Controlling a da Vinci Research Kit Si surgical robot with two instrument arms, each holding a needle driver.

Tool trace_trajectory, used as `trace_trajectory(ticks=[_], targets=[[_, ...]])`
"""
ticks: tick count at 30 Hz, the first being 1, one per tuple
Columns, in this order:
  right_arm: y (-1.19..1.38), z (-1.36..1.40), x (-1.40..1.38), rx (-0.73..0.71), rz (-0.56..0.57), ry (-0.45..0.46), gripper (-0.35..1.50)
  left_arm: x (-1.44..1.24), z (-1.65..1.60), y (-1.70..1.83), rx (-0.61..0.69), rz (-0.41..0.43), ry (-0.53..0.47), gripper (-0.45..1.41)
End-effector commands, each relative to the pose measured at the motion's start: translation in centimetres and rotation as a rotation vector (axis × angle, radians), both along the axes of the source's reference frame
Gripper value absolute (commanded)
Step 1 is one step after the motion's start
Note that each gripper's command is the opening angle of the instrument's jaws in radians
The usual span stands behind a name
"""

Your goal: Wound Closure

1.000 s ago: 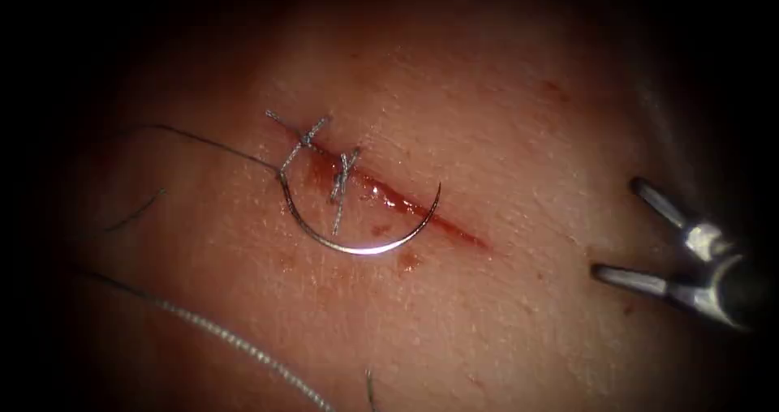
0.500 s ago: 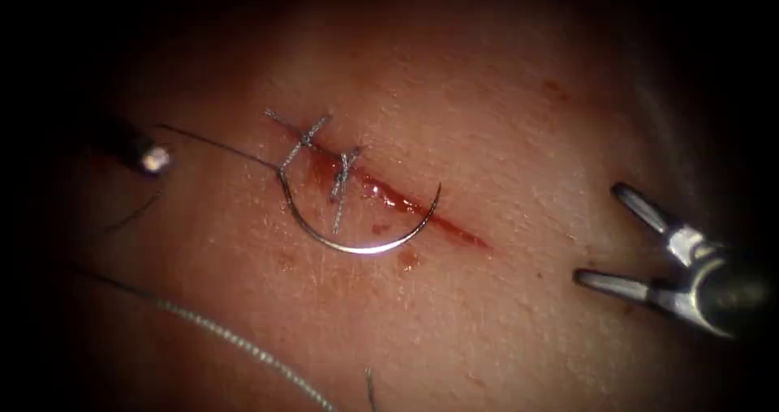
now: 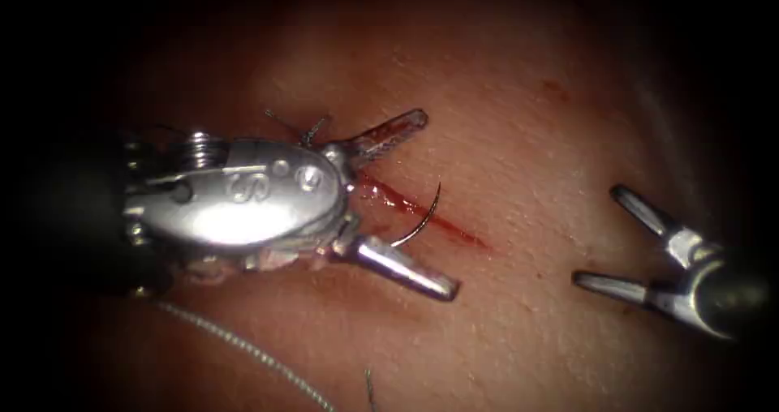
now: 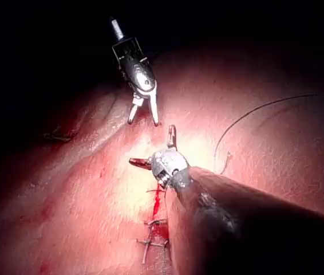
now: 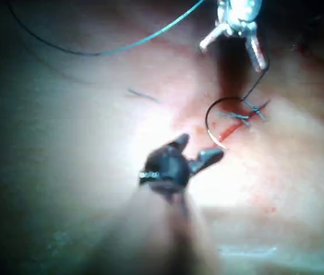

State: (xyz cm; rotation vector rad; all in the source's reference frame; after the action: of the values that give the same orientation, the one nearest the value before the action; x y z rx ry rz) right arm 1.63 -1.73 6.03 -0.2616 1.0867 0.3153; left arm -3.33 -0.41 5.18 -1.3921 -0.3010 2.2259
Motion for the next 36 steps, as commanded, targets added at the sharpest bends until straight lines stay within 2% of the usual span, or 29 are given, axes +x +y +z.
trace_trajectory(ticks=[1, 4, 9, 15, 20, 28, 33, 36], targets=[[-0.07, 0.04, 0.06, 0.003, -0.001, 0.002, 1.20, -0.06, 0.20, -0.07, -0.017, 0.016, 0.061, 0.81], [-0.07, 0.04, 0.07, 0.003, -0.001, 0.002, 1.20, -0.08, 0.43, -0.17, -0.031, 0.038, 0.149, 0.78], [-0.08, 0.03, 0.07, 0.004, -0.003, 0.000, 1.20, -0.10, 0.88, -0.37, -0.027, 0.112, 0.299, 0.61], [-0.08, 0.03, 0.09, 0.004, -0.004, 0.002, 1.20, -0.17, 1.30, -0.49, -0.019, 0.173, 0.409, 0.56], [-0.10, 0.03, 0.13, 0.006, -0.009, 0.000, 1.20, -0.22, 1.47, -0.45, -0.012, 0.186, 0.486, 0.52], [-0.12, 0.03, 0.14, 0.006, -0.011, -0.001, 1.20, -0.28, 1.68, -0.49, 0.000, 0.204, 0.570, 0.36], [-0.12, 0.03, 0.13, 0.006, -0.012, -0.001, 1.20, -0.21, 1.74, -0.59, 0.027, 0.242, 0.593, 0.31], [-0.12, 0.03, 0.13, 0.006, -0.012, -0.001, 1.20, -0.13, 1.73, -0.52, 0.034, 0.256, 0.594, 0.19]])
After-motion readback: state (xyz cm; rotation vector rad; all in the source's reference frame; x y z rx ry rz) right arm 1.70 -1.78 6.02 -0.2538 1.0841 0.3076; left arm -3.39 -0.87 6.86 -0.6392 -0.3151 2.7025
